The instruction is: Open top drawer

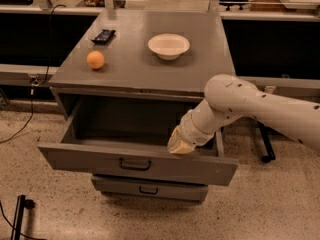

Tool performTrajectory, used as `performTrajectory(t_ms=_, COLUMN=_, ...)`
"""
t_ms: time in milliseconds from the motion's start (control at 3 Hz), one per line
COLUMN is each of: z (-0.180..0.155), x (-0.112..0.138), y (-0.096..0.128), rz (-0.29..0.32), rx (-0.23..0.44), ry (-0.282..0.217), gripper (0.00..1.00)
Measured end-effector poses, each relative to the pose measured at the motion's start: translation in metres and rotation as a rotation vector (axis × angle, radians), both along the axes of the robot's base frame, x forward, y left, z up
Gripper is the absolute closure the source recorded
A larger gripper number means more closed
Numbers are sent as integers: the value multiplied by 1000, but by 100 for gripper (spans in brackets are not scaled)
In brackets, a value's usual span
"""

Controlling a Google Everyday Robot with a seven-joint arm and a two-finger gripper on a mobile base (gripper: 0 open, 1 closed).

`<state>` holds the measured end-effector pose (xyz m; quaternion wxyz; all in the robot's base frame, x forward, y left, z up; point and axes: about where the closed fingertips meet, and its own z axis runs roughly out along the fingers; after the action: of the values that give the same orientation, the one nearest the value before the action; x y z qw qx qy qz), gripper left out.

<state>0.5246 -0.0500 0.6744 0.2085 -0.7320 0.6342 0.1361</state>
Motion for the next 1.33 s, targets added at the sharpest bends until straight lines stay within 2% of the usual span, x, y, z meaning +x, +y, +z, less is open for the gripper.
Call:
performTrajectory(t_ms=1000, z=-3, x=4, y=3, rz=14, rx=3, ry=20, gripper=100)
performTrajectory(t_ms=1333, z=-13, x=1, y=12, rz=60, rx=4, ry=81, gripper=100)
